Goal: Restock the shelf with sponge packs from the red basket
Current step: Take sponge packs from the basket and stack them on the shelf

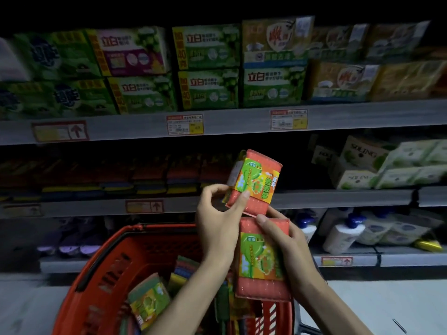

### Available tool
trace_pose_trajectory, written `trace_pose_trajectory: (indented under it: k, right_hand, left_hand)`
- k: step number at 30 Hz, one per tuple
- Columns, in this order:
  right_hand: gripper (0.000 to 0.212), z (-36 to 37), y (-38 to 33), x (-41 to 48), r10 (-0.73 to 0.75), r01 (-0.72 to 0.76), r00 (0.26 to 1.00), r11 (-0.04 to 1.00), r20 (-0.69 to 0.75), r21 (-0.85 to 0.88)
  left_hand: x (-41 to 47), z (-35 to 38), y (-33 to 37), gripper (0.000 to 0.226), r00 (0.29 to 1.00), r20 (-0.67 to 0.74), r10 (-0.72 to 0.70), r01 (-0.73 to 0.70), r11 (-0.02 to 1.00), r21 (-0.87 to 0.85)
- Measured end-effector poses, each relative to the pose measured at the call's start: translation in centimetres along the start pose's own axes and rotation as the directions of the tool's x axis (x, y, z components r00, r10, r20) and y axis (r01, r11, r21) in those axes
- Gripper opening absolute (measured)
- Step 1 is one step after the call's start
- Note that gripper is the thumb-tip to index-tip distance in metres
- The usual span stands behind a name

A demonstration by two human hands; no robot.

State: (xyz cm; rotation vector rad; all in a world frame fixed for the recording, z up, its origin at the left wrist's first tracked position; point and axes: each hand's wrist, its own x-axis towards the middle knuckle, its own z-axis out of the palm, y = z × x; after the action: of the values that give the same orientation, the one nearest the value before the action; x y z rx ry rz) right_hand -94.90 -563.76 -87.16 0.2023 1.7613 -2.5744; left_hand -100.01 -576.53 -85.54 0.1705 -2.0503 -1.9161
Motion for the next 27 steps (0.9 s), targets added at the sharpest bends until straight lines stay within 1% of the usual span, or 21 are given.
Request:
trace_pose_trajectory:
  k: [2,5,9,12,16,19,22,27]
  right_hand:
    - [0.046,-0.3,0.4,0.9,0.029,-0.027,0.999,0.997,-0.022,0.067]
    - [0.051,-0.9,0.9,2.0,0.05,-0.043,0.998,0.99,-0.049,0.135]
    - [0.045,-1.5,0.7,3.1,0.02,-0.013,0.999,0.988,-0.042,0.153]
    - [0.047,-2.2,0.7,4.0,-0.008,0.014,0.999,0.993,-0.052,0.116]
    - [0.05,-2.9,0.9,5.1,-0.045,0.046,0.998,0.999,-0.037,0.024]
    - [0.062,-3.2,0.8,5.7,-0.043,0.043,0.998,0.999,-0.036,-0.016]
    - [0.071,-3.2,0.5,6.0,-0.048,0.046,0.998,0.998,-0.046,-0.05]
    - [0.076,-3.3,-0.1,6.8,-0.07,0.068,0.997,0.99,-0.015,-0.127]
  left_hand:
    - [0.2,0.7,-0.2,0.028,1.0,-0.016,-0.005,0.005,0.999,-0.032]
    - [0.8,1.6,-0.9,0.021,1.0,0.016,0.021,-0.021,1.0,-0.018]
    - [1.5,2.7,-1.8,0.019,0.998,0.046,0.038,-0.038,0.999,-0.011]
    - [2.0,3.6,-2.9,0.02,1.0,0.02,-0.005,0.006,1.0,-0.019]
    - [2.5,4.4,-3.9,0.024,0.994,0.037,-0.103,0.105,0.992,-0.076]
    - [2.9,4.8,-4.3,0.024,0.987,0.02,-0.159,0.16,0.979,-0.126]
    - [3.4,4.9,-4.3,0.023,0.984,0.004,-0.18,0.178,0.972,-0.153]
    - [3.7,5.2,-4.6,0.023,0.98,-0.002,-0.198,0.197,0.975,-0.107]
